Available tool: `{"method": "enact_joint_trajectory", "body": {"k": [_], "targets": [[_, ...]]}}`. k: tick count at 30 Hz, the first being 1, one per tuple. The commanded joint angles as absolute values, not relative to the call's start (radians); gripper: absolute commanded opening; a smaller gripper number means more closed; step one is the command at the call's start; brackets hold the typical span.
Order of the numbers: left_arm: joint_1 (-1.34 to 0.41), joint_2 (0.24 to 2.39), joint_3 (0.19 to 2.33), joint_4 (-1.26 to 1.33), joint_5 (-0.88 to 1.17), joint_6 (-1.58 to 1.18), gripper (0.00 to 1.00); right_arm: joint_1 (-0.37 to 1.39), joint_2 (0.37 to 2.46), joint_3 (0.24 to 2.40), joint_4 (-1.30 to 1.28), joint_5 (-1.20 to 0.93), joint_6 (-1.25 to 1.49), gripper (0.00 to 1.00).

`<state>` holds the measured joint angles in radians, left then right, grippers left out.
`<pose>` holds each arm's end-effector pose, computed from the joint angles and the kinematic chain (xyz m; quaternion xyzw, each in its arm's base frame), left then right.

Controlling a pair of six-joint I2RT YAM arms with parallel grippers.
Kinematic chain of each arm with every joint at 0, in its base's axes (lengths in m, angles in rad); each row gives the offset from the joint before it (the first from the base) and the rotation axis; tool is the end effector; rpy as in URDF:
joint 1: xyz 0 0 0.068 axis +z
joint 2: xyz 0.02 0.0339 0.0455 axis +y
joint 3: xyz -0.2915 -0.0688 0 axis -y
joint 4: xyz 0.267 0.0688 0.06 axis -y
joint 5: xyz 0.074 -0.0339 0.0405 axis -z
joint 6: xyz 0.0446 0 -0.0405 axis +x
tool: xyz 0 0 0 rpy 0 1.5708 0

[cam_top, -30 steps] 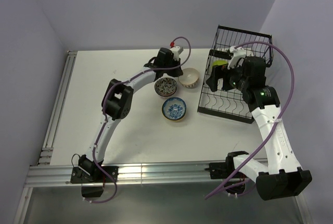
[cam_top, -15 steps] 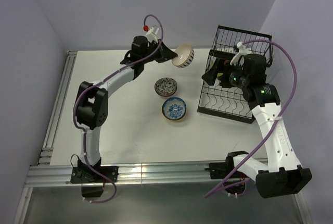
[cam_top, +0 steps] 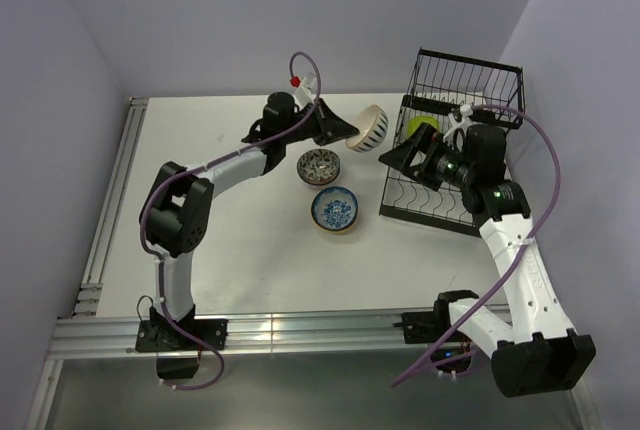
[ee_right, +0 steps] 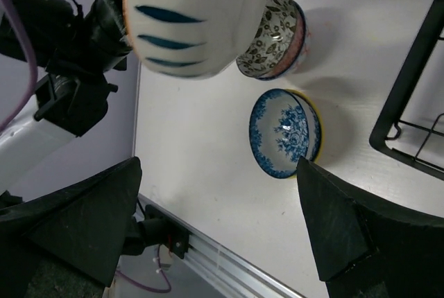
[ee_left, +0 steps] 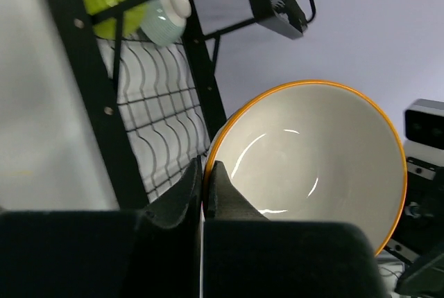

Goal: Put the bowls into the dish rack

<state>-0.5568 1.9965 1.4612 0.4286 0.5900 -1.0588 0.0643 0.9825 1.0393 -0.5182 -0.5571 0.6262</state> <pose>0.4208 -0.2911 0.2826 0.0115 0.7376 -0.6117 0.2857 0.2196 0.0378 0.3813 0.0875 0.8254 0.3913 0.3974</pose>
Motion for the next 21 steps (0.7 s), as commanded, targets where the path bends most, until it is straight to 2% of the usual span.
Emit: {"method": "enact_joint_trajectory", "body": {"k": [1, 16, 21], "targets": [[-0.618, 2.003, 1.497, 0.557, 0.623, -1.120, 0.00, 0.051, 0.916, 0.970, -0.440, -0.520, 0.681, 1.00], [-0.706, 2.057, 1.540, 0.555, 0.624, -1.129, 0.00, 0.025, 0.885, 0.971, -0.440, -0.468, 0.687, 1.00], [-0.722, 2.060, 1.539, 0.561, 0.621, -1.131, 0.00, 0.025, 0.908, 0.969, -0.440, -0.463, 0.706, 0.95]]}}
